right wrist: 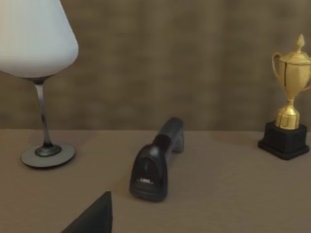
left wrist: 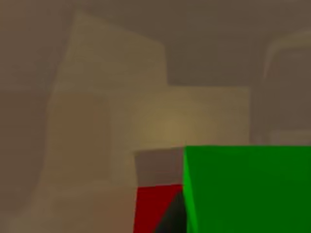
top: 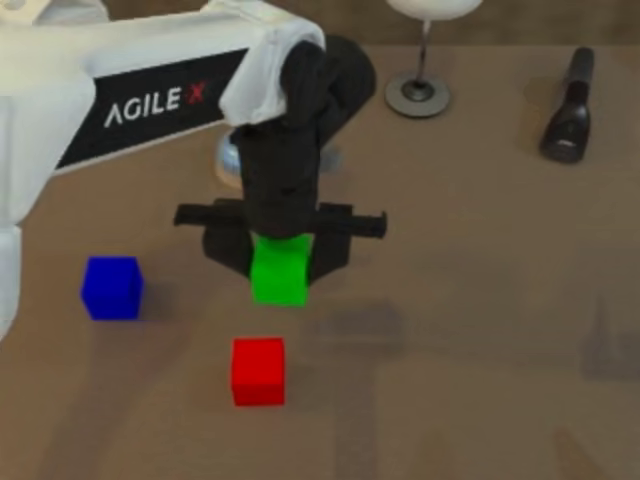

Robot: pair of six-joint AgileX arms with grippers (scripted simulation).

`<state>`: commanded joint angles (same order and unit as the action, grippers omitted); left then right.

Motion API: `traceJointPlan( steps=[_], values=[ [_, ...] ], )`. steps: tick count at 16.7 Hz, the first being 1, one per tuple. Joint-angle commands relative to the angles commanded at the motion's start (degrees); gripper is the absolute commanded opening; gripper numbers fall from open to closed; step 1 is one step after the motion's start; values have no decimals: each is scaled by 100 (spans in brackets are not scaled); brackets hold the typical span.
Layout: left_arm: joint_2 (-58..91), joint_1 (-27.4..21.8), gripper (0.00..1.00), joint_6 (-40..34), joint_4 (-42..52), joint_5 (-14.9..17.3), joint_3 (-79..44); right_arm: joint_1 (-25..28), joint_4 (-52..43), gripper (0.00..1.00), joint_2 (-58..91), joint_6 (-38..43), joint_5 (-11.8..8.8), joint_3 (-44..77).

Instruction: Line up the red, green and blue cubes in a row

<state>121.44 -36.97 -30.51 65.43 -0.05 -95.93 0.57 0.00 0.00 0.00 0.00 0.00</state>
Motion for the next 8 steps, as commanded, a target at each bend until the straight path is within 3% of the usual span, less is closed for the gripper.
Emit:
traceJointPlan(
  steps=[4, 8],
  values=[
    [-56, -832, 0, -1349, 139, -2, -105, 0, 0, 100, 0, 0, 0, 0],
    [-138, -1151, 0, -1754, 156, -9, -130, 0, 0, 100, 0, 0, 0, 0]
  ],
)
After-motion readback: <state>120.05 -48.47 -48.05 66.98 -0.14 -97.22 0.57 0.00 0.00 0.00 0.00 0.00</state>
